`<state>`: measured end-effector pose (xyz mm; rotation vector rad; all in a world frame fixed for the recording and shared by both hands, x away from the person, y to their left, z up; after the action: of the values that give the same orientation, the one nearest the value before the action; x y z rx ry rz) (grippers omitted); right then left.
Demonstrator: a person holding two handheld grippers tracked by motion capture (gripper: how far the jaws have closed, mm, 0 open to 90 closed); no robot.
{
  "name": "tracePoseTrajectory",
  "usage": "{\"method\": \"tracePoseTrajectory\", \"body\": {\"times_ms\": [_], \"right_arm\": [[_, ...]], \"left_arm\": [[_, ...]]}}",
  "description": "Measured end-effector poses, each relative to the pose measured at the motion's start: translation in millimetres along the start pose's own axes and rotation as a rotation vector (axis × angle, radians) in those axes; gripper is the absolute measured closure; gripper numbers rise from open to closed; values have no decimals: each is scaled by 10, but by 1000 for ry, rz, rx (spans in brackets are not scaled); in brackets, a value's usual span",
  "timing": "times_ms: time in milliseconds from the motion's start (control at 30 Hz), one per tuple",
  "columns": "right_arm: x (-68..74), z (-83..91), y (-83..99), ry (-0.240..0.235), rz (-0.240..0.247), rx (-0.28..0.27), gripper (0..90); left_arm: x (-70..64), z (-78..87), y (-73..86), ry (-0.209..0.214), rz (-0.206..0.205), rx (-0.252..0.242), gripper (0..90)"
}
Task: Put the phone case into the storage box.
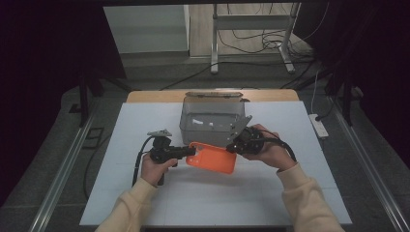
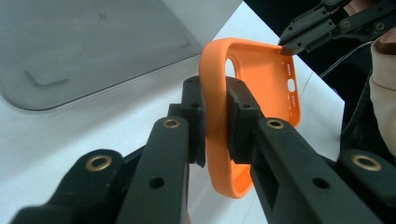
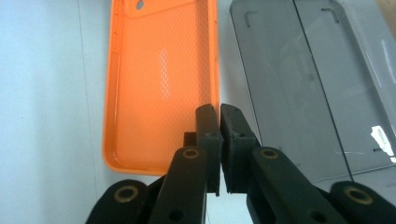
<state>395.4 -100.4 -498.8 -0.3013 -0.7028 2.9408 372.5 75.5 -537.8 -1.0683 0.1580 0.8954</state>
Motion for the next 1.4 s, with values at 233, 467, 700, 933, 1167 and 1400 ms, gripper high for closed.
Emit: {"method": "tracePoseTrajectory", "body": {"times_ms": [233, 467, 700, 933, 1167, 1400], "right_arm": [[13, -30, 0, -9, -4, 2, 859], [25, -36, -4, -13, -11, 0, 856], [22, -29, -24, -13, -28, -16, 847], [20, -2, -71, -5, -47, -45, 818], [4, 38, -135, -6, -133, -104, 536], [15, 71, -86, -111, -268, -189, 285]], "left_arm": [[-29, 35, -13, -24, -13, -19, 808], [-44, 55, -21, -32, -19, -28, 809], [-52, 92, -48, -48, -24, -52, 810], [-57, 151, -79, -65, -25, -77, 811], [-97, 182, -95, -65, -39, -89, 814], [-84, 233, -89, -93, -71, -93, 814]]}}
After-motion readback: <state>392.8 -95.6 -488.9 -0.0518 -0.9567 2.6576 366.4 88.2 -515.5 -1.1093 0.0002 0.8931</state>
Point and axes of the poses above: each handheld gripper's, and its own axes: z roughly backward along the jaws, y roughly out of its underside, x roughly to its left, the point moved 9 cm from there along -z, roughly forward along the jaws, and after that the axes turned 4 degrees about x, right-handed, at the moved point
